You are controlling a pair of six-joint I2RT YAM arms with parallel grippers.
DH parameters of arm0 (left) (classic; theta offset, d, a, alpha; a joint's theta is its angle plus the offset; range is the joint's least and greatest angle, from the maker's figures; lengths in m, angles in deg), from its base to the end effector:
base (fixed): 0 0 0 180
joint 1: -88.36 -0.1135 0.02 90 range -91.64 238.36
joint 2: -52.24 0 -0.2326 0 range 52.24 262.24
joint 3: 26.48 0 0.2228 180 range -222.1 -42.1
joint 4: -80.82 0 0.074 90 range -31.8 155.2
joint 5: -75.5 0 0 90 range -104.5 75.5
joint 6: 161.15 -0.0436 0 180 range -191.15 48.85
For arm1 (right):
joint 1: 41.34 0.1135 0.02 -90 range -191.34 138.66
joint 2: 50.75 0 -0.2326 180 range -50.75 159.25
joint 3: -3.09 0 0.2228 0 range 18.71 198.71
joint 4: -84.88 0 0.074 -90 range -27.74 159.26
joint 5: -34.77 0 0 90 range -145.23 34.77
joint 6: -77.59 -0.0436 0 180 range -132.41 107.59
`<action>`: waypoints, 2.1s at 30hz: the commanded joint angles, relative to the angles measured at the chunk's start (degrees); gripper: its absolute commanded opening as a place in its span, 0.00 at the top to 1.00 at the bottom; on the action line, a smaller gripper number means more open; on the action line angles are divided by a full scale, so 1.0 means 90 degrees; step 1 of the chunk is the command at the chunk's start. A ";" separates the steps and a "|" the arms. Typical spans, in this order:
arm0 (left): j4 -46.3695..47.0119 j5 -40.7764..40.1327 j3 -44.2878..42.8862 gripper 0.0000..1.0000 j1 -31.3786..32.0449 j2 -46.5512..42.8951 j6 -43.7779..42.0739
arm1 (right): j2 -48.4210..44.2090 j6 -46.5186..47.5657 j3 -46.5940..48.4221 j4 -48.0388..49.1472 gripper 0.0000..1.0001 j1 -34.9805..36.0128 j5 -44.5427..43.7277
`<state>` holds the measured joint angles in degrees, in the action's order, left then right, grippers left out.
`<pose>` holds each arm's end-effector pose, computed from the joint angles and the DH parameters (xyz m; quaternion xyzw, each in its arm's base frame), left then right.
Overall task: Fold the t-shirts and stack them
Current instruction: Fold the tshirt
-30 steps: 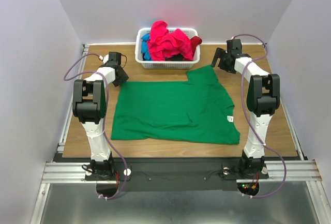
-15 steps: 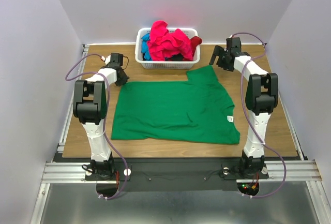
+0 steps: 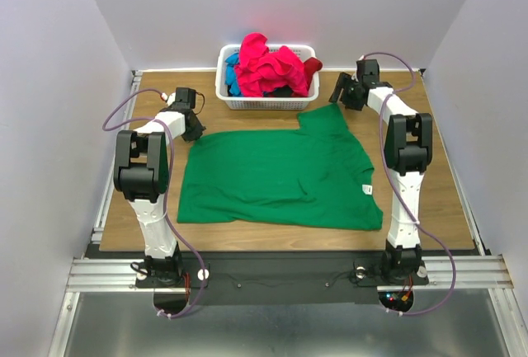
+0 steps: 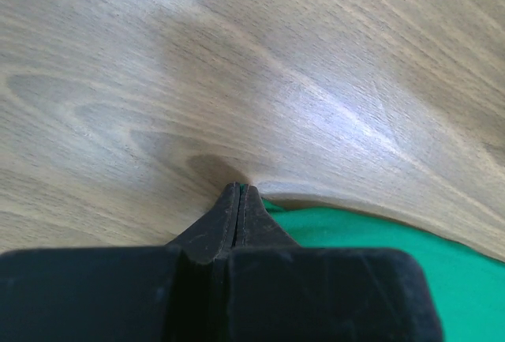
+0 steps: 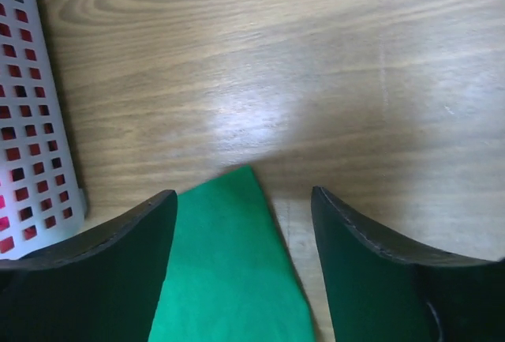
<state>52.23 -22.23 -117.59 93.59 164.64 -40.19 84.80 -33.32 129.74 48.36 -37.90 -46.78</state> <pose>0.3907 -0.0299 0.1580 -0.2312 0.9085 -0.0461 0.3450 0.4871 0.0357 0.1585 0.1125 0.9163 0.1464 0.3554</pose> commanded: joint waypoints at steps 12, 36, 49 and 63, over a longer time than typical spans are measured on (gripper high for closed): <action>-0.0072 0.0087 0.0096 1.00 0.0034 -0.0370 -0.0149 | 0.0418 0.0018 0.0447 0.0223 0.61 0.0154 0.0809; 0.0533 0.0614 0.1335 1.00 0.0190 -0.1717 0.0095 | -0.2715 0.0624 -0.2801 0.0701 1.00 0.0291 0.0673; 0.0397 0.0058 0.2742 1.00 0.0258 -0.3455 0.0427 | -0.6074 -0.0089 -0.5791 0.0790 0.99 0.0301 0.0526; -0.0228 -0.0557 0.3230 1.00 0.0258 -0.4451 0.0748 | -0.8468 -0.0177 -0.6828 -0.0489 1.00 0.0291 -0.0489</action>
<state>53.04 -23.12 -89.63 95.78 128.47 -35.41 11.47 -34.50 68.93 47.22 -35.62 -47.57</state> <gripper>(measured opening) 0.033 0.019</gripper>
